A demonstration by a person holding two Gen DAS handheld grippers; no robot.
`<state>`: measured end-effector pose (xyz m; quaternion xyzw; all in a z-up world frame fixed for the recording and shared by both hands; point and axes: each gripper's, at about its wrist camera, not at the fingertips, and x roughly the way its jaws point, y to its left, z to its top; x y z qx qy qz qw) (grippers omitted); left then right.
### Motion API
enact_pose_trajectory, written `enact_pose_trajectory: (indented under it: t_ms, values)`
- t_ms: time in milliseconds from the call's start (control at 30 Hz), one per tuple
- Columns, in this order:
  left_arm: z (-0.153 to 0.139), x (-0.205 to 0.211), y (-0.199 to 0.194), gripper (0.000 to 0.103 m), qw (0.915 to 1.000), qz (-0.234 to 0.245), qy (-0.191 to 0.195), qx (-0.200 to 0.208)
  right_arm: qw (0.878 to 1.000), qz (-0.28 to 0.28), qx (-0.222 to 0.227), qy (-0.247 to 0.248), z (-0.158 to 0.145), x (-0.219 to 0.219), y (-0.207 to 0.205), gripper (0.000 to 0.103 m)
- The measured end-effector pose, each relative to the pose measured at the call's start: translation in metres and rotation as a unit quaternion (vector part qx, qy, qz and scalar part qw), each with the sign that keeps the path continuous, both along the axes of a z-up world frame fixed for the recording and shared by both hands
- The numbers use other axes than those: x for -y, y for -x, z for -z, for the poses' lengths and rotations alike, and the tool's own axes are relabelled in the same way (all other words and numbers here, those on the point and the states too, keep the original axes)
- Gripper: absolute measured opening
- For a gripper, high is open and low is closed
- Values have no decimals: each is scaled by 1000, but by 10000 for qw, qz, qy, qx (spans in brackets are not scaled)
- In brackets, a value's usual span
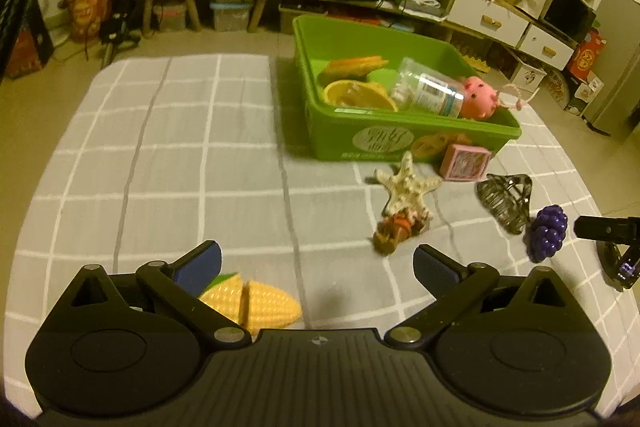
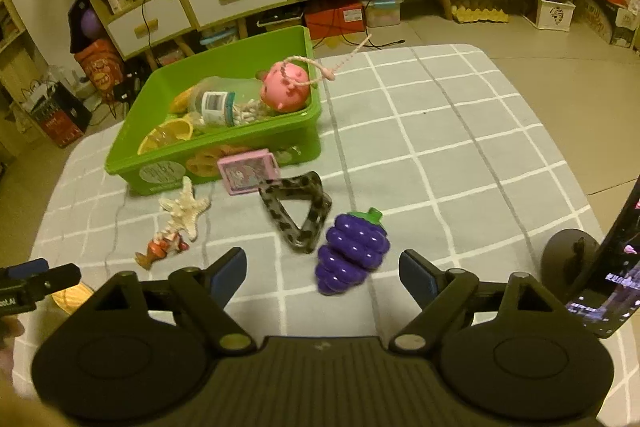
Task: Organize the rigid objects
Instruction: 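Withdraw both tools toward the corn toy and purple grape toy, then grasp the purple grape toy with the right gripper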
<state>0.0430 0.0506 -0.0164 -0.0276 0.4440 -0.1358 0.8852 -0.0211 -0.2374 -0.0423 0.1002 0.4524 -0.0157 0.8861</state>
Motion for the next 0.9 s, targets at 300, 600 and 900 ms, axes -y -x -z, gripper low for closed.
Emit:
enact_pose_trajectory:
  t_ms: [300, 600, 900]
  values:
    - [7, -26, 0, 101, 9991, -311, -43, -282, 9993, 337, -120, -133, 2, 19, 0, 63]
    - [11, -40, 8, 101, 9987, -412, -47, -307, 9974, 683, -188, -100, 7, 28, -2, 63]
    - [19, -40, 15, 101, 9989, -385, -165, -220, 9964, 748, -378, -133, 16, 29, -6, 64]
